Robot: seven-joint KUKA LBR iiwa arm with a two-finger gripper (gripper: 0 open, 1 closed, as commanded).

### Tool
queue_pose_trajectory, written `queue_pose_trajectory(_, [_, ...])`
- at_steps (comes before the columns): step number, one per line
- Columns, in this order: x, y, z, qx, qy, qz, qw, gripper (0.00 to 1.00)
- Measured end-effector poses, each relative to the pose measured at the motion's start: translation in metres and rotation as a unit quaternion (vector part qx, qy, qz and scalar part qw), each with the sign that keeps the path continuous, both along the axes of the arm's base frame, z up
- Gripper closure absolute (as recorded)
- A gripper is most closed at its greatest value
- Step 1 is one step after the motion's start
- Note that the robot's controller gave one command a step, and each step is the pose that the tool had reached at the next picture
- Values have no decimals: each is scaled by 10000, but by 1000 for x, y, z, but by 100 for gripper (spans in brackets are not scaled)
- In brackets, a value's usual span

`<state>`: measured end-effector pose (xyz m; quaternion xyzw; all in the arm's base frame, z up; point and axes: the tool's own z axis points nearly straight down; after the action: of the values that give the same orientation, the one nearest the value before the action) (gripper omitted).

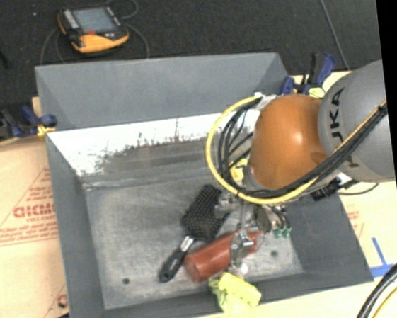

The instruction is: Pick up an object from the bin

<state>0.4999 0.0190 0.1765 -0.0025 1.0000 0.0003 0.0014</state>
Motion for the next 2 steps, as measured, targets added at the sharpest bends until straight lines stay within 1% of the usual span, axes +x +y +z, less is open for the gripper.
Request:
queue_pose_trajectory(1, [0, 0, 0, 1, 0, -2, 10000, 0])
queue_pose_trajectory(2, [-10, -28, -98, 31, 35, -956, 9954, 100])
